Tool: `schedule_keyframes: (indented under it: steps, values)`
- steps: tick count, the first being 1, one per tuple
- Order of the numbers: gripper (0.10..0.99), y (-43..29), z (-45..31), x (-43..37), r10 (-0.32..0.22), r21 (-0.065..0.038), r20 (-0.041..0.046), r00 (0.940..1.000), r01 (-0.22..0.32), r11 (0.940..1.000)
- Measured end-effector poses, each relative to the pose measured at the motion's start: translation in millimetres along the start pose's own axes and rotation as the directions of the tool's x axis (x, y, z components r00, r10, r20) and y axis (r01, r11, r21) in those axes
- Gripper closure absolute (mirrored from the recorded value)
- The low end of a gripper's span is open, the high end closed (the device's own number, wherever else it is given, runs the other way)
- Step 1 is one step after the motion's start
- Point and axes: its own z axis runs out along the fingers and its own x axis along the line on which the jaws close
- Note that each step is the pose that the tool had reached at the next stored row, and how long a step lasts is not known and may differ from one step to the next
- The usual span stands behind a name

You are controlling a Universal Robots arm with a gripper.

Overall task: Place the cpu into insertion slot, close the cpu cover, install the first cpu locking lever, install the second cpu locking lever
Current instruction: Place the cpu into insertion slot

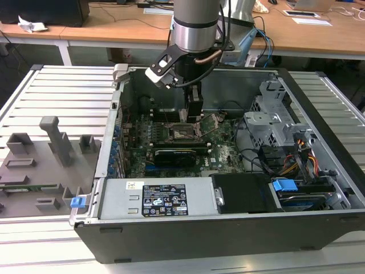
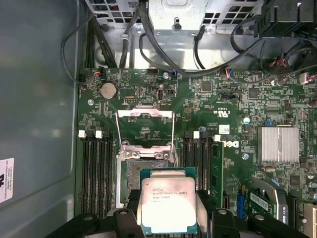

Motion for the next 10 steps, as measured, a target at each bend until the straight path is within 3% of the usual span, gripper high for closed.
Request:
schedule_keyframes:
  steps: [10]
  values:
    - [0.561, -0.5, 3.6, 0.2, 0.0, 0.0, 0.0001, 1.0, 0.0, 1.0]
